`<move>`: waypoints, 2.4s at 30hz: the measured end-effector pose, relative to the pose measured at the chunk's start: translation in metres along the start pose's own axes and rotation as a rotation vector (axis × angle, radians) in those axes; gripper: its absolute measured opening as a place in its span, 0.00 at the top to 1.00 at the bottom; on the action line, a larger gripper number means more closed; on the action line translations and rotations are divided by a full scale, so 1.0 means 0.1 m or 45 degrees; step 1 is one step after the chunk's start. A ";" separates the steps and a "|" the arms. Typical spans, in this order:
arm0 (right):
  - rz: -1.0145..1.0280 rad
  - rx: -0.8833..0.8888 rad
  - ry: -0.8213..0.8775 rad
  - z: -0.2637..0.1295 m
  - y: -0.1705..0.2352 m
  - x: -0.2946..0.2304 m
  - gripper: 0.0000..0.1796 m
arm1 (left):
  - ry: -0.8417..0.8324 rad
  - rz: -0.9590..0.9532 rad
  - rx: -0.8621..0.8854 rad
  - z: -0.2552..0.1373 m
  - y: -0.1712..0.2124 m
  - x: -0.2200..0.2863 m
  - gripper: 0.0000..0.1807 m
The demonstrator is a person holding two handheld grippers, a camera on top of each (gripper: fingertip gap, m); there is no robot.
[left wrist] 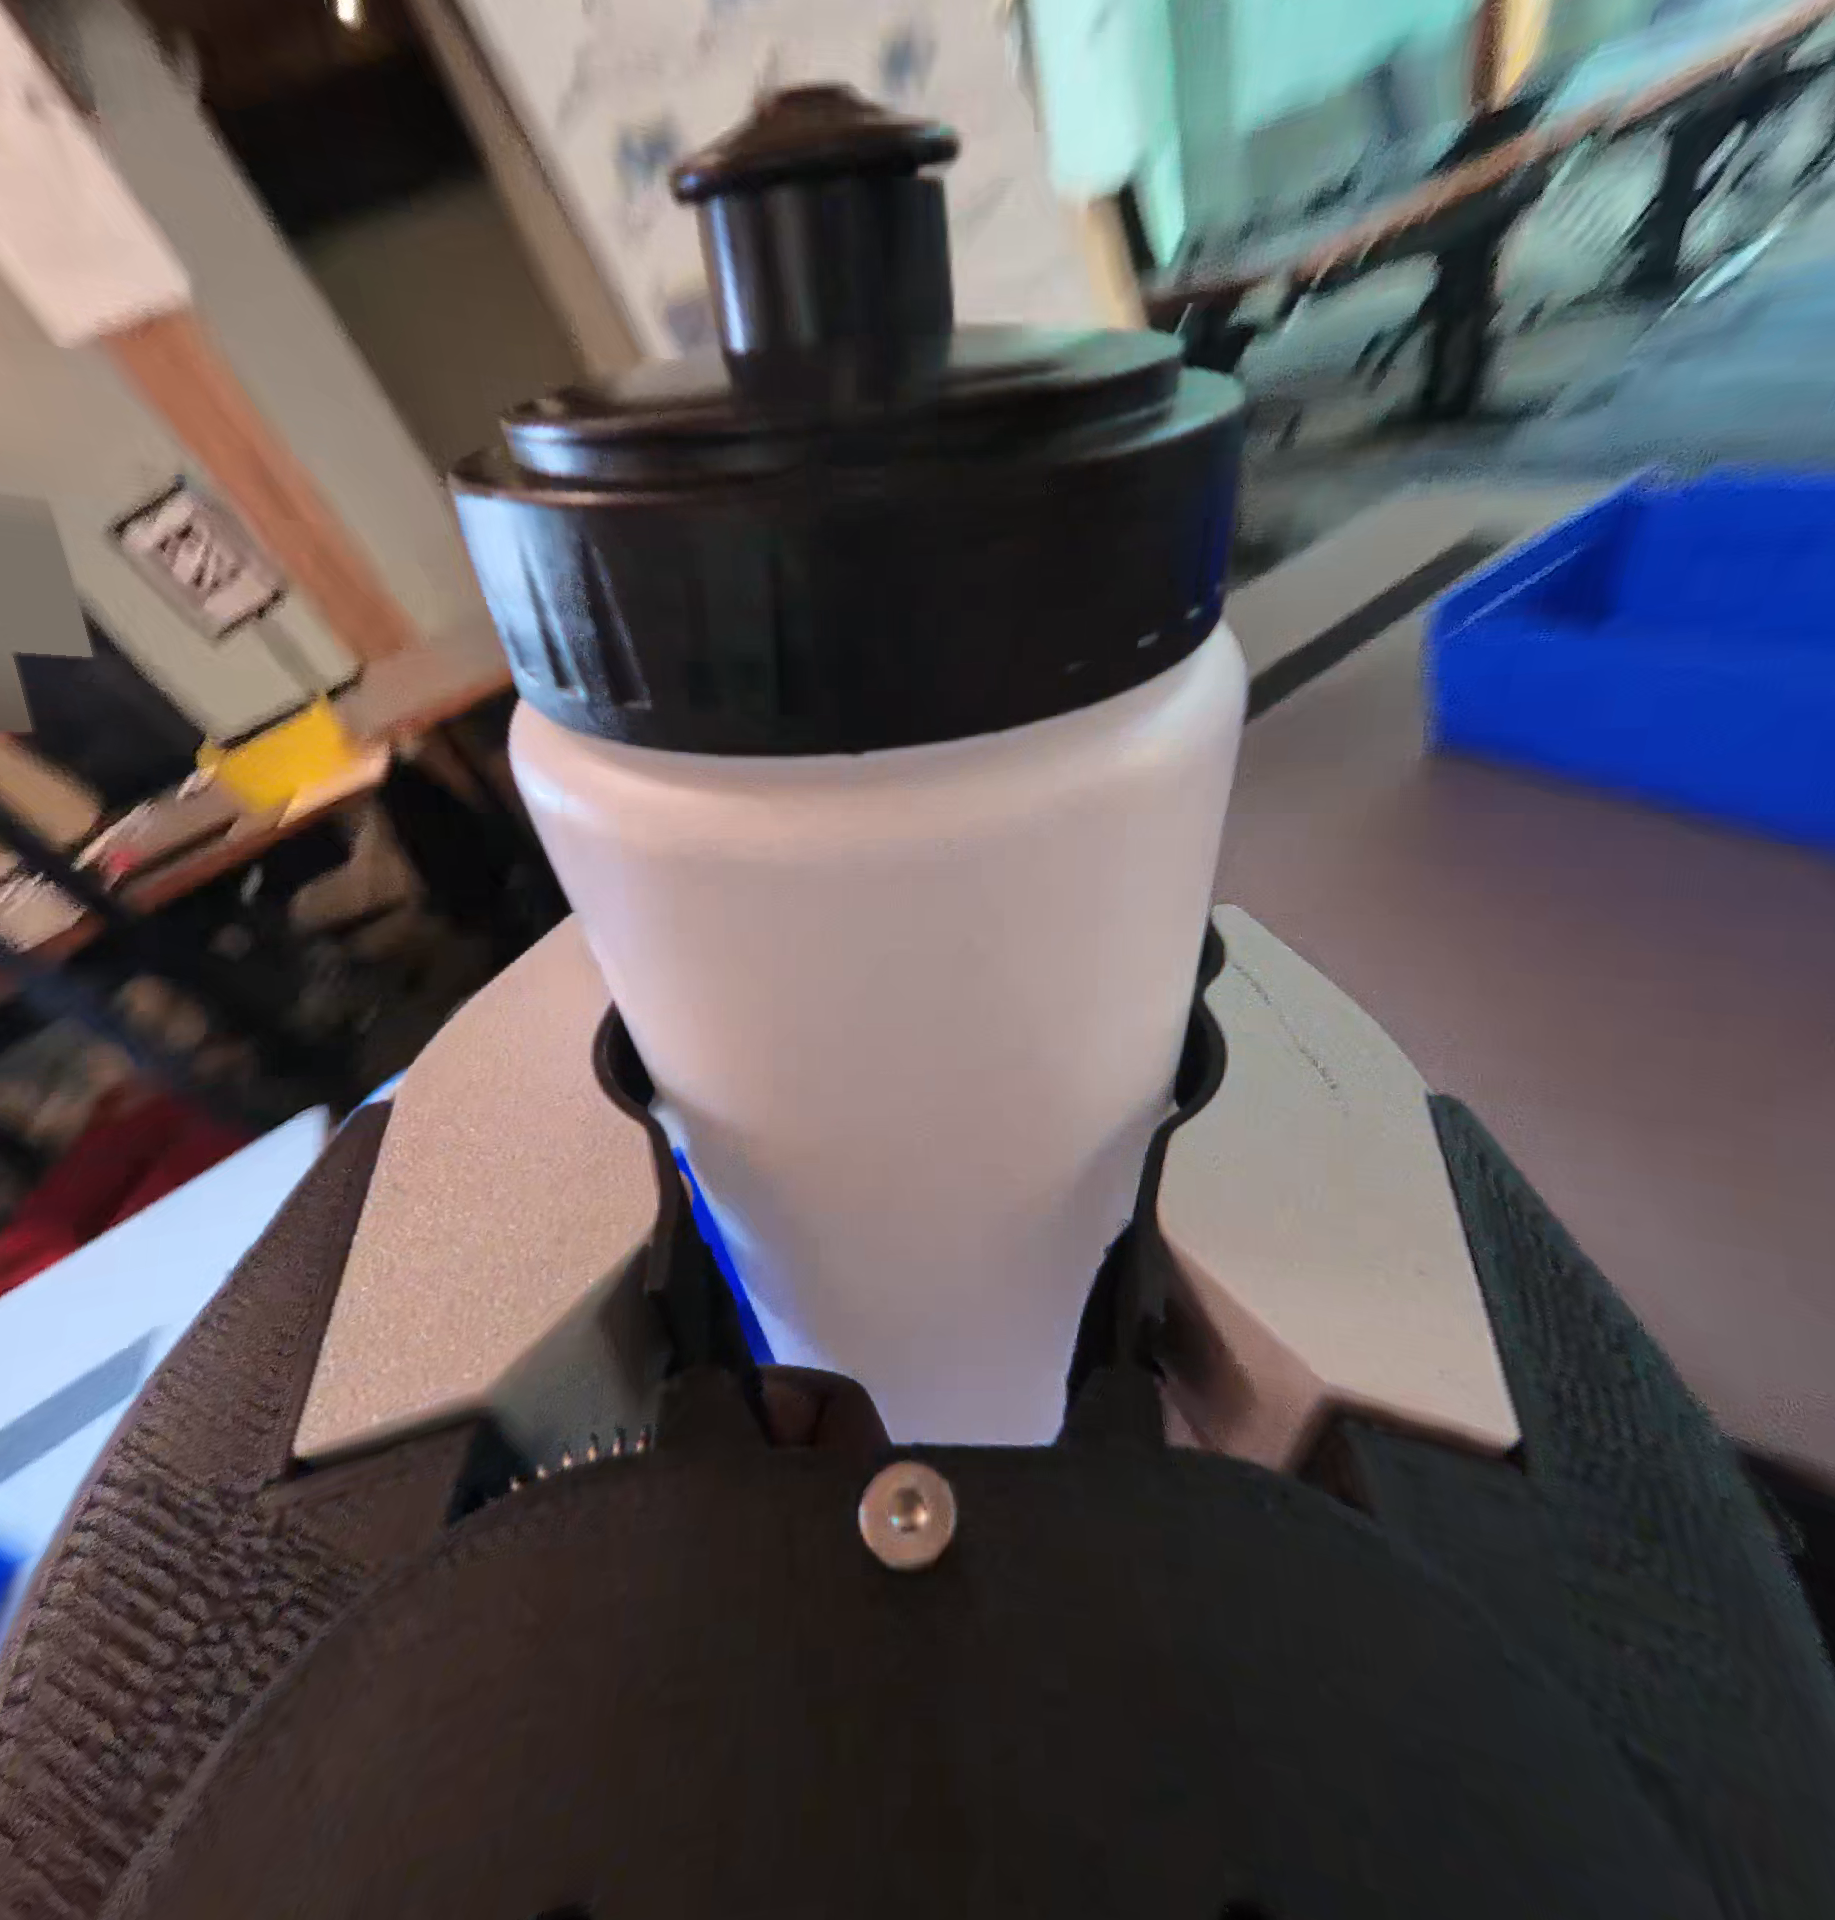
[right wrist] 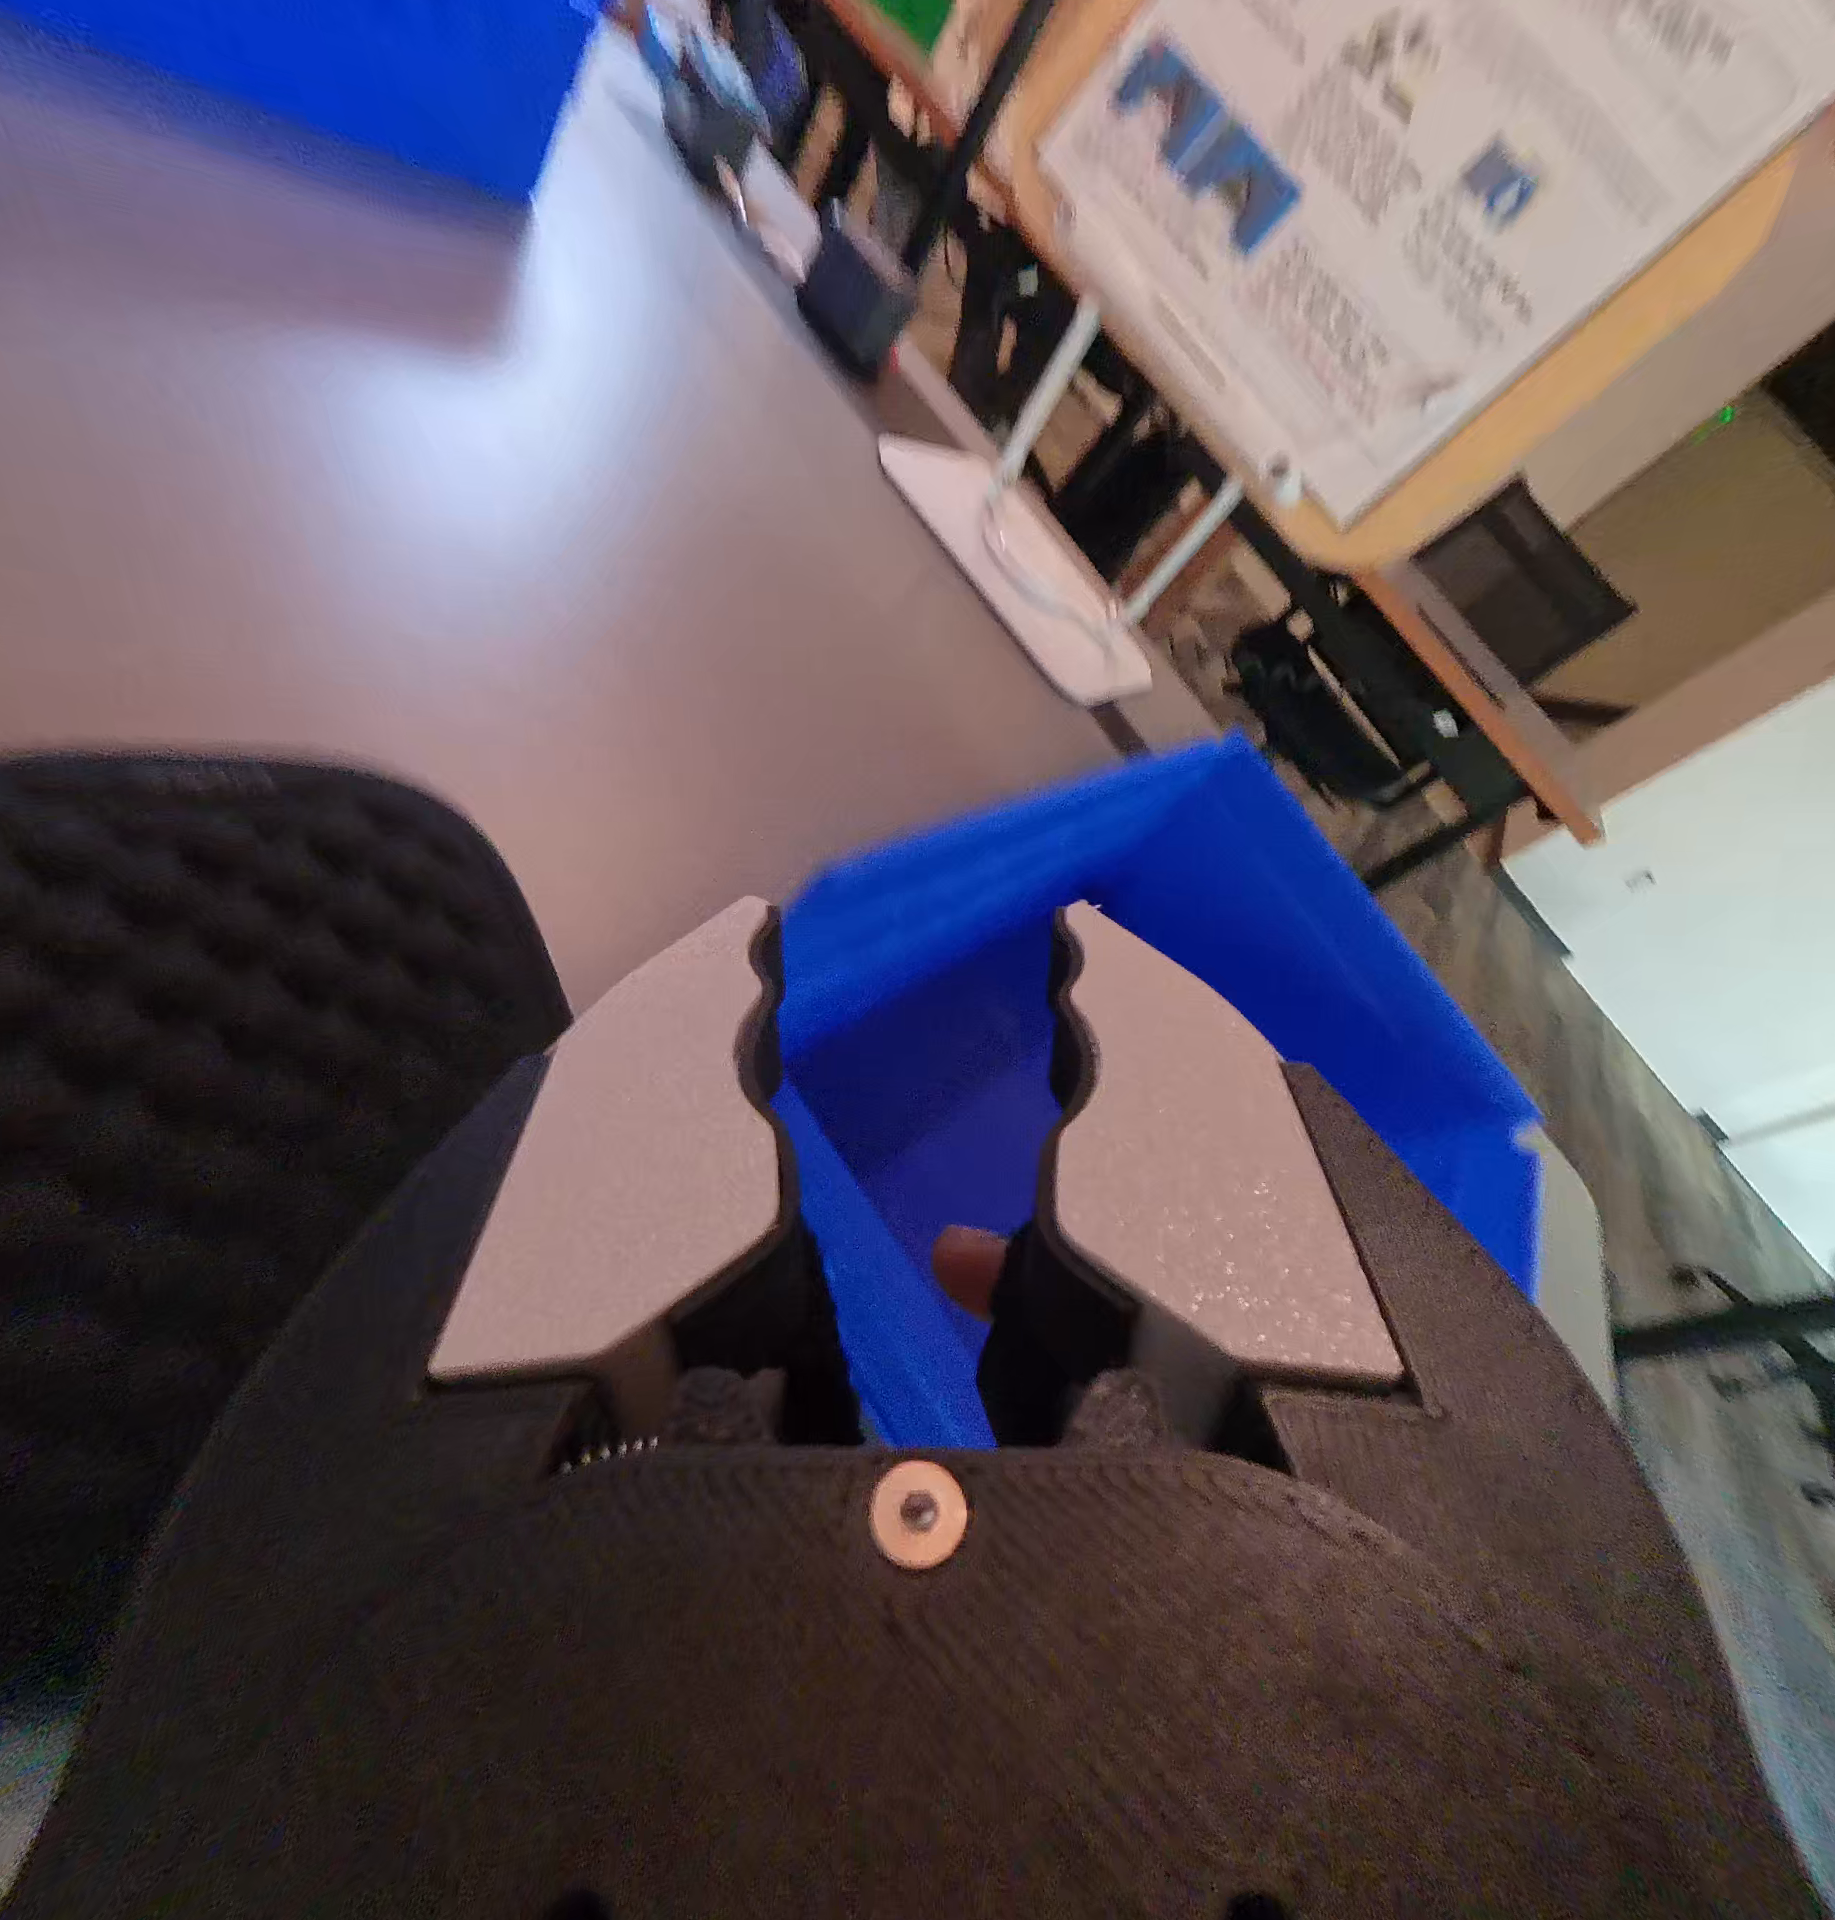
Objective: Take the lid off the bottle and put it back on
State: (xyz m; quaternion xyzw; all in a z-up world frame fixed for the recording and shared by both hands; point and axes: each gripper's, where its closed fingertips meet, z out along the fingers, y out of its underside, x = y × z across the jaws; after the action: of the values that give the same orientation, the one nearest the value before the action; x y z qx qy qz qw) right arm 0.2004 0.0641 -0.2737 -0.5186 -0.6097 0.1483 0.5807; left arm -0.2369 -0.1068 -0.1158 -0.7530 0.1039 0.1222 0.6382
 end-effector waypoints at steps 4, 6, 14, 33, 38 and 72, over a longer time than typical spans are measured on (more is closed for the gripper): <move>0.247 0.434 -0.099 0.13 -0.84 -0.14 0.69 | 0.201 -0.109 0.308 -0.02 -0.30 0.89 0.45; 0.454 0.696 -0.232 0.14 -1.32 -0.26 0.60 | 0.286 -0.167 0.369 0.11 -0.23 1.32 0.45; 0.669 0.787 -0.552 0.49 -2.14 -0.93 0.39 | 0.497 -0.272 0.343 0.65 0.33 2.65 0.45; 0.523 0.535 -0.614 0.85 -2.10 -1.20 0.59 | 0.694 -0.160 0.189 0.72 0.47 3.13 0.46; 0.513 0.551 -0.711 0.86 -2.06 -1.17 0.59 | 0.714 -0.172 0.176 0.74 0.47 3.14 0.46; 0.570 0.928 -1.374 0.48 -1.98 -1.17 0.59 | 1.324 -0.049 0.092 0.45 0.46 3.50 0.51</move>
State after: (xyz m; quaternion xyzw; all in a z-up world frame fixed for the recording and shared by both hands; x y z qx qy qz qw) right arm 0.0430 -0.0927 -0.1971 -0.2572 -0.6029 0.6979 0.2887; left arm 0.0783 -0.0702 -0.2767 -0.6936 0.3975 -0.2831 0.5299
